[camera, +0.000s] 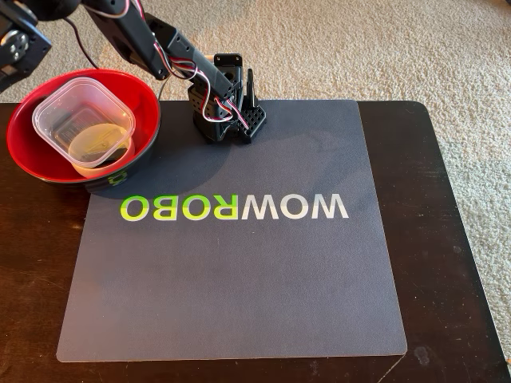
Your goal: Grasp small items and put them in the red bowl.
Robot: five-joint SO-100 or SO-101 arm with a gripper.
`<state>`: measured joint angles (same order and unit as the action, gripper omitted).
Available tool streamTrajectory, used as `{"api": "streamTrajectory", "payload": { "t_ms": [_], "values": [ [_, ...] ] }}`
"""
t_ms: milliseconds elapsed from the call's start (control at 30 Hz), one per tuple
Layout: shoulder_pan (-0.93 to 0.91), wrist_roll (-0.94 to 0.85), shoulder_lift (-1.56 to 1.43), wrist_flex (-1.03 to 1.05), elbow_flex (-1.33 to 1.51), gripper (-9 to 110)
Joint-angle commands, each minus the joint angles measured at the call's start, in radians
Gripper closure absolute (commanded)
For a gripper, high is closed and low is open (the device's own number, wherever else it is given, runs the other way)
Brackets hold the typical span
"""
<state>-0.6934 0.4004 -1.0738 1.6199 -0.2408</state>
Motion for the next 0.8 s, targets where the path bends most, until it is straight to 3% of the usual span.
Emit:
{"api": "streamTrajectory", "payload": {
  "t_ms": [0,767],
  "values": [
    [0.014,-0.002,-0.035,0.002,-0.025,76],
    [0.009,-0.025,-0.061,0.055,-0.025,76]
  ]
}}
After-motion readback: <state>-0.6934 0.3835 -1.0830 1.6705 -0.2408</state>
